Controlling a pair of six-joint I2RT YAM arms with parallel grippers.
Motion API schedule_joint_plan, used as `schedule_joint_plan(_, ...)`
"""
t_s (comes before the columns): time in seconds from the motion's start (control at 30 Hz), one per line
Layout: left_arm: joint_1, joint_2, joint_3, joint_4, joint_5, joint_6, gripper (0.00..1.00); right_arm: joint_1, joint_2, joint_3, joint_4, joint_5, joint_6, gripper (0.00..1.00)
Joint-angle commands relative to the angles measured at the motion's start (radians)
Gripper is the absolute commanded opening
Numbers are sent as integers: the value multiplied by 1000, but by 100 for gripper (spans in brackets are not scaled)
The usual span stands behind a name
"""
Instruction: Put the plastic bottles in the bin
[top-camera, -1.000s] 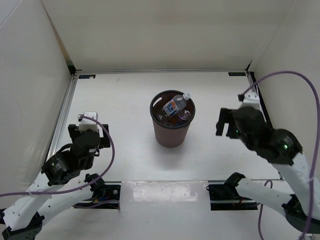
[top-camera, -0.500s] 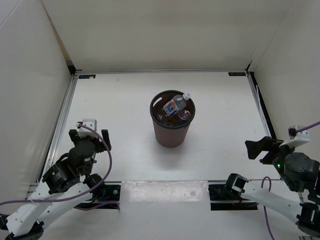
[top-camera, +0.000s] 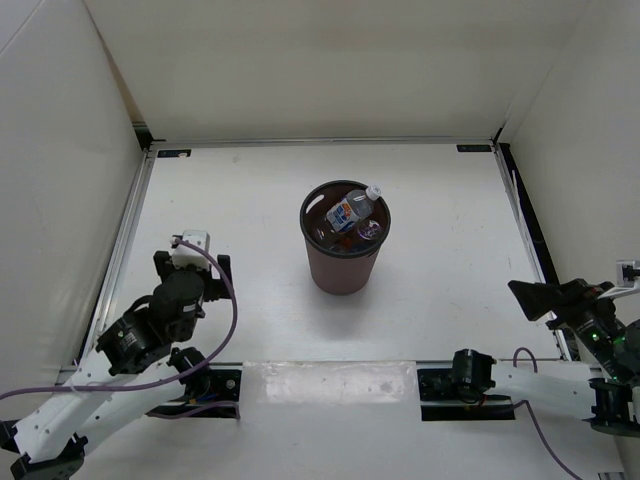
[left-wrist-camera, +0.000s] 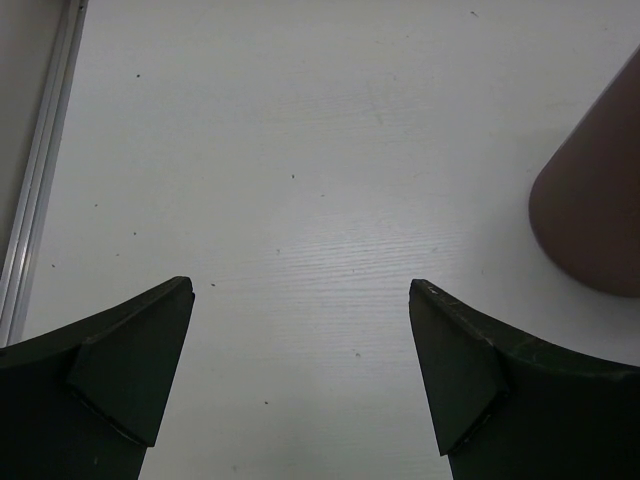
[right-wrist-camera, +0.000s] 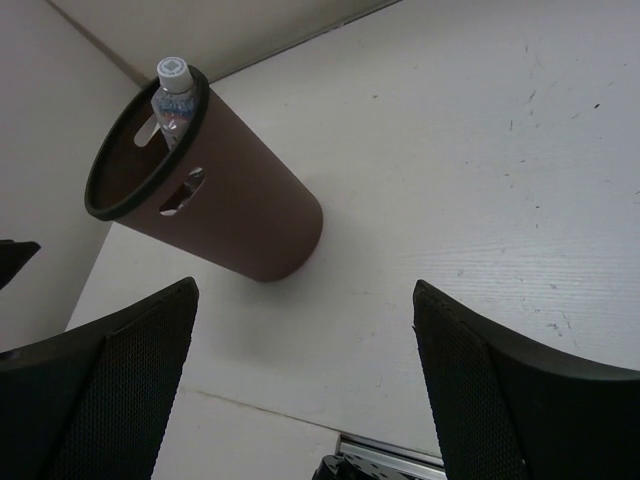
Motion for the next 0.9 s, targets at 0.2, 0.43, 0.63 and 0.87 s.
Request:
schedule_joint_plan(0.2,-3,-10,61,-53,-39,-10,100,-159,166,-19,12,-56,-96,90)
schedule_joint_plan(0.43,-4,8,87,-96,-63,-32,100,-464,387,-50,121,-190,-240,90)
schedule_joint_plan(0.63,-1,31,99,-111,-52,-30,100,-662,482,-82,225,-367,-394,90)
schedule_joint_plan(0.87,-3,28,99,-109,-41,-27,100,-572,510,-82,235,-374,-384,90)
